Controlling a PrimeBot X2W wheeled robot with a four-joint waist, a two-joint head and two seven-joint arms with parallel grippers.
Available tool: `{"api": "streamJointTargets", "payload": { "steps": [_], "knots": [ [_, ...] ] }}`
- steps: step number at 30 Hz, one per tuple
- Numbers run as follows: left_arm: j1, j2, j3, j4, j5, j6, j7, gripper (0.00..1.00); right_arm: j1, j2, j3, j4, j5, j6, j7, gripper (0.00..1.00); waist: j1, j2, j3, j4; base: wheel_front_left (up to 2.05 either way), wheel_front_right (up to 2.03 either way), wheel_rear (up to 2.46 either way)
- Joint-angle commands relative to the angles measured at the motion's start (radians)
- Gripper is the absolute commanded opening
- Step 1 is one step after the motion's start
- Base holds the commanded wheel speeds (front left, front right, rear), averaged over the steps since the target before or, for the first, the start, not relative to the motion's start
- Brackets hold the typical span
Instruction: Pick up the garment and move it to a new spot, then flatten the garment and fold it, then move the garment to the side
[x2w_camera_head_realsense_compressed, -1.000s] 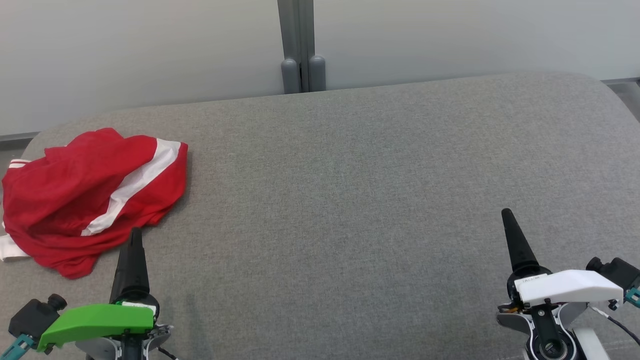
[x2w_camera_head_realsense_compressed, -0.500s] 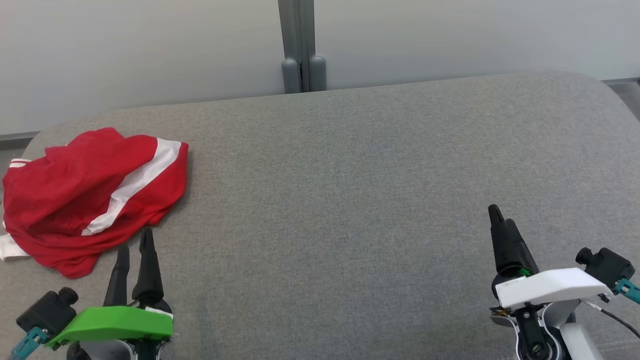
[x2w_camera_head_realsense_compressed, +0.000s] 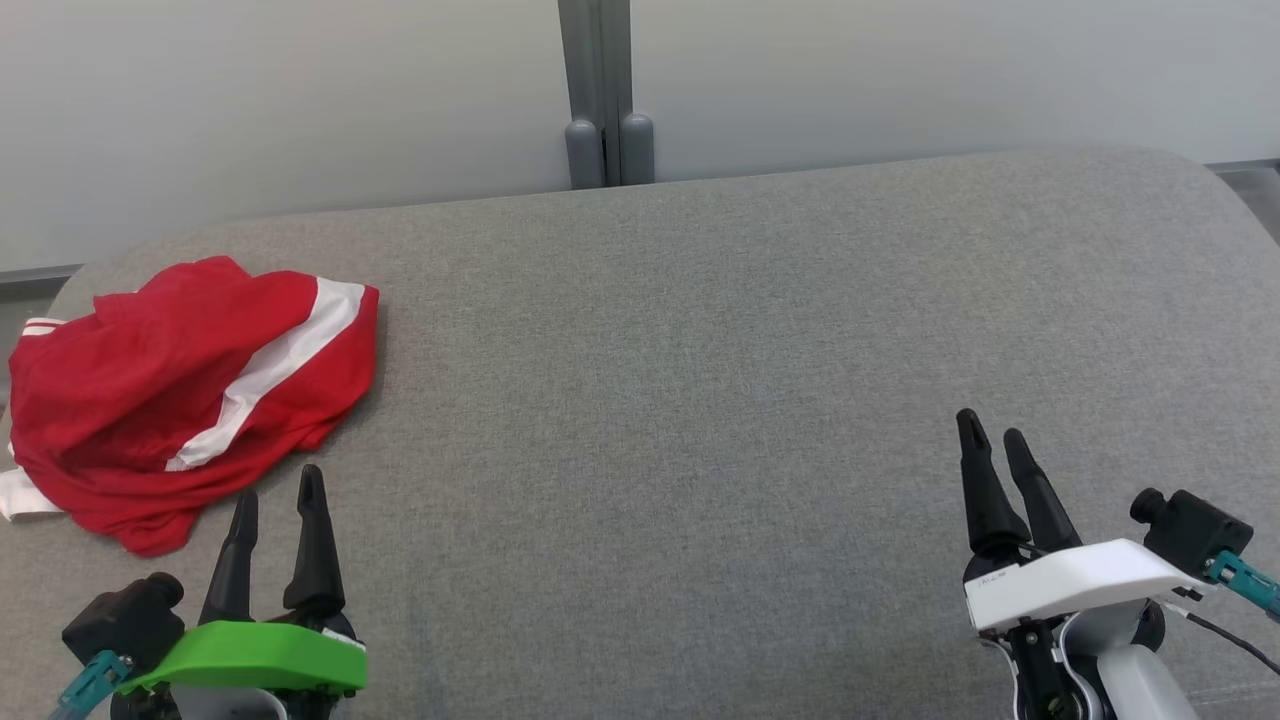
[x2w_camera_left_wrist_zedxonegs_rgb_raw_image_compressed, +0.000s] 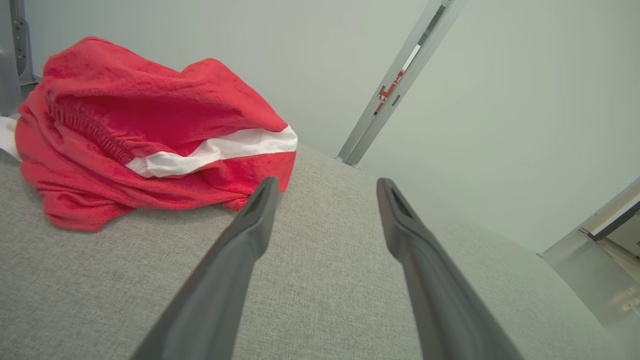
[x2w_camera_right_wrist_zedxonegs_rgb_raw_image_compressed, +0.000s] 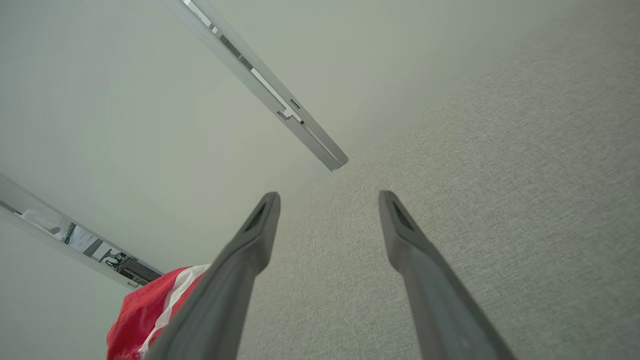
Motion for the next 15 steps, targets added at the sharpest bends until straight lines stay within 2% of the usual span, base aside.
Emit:
{"api": "streamJointTargets", "payload": {
  "steps": [1,15],
  "knots": [
    [0.002,0.010,-0.001,-0.009,0.034,0.003,-0.010,1.00,-0.001,-0.005,0.005,-0.014,-0.034,0.000,-0.010,1.00,0.0000,-0.0001,-0.001,0.000,0.00,0.00,0.00],
    [0.016,0.013,-0.011,0.008,0.174,0.004,-0.045,1.00,0.009,-0.007,0.024,-0.008,-0.177,0.000,-0.045,1.00,0.0000,-0.0001,-0.009,0.001,0.00,0.00,0.00]
  ]
}}
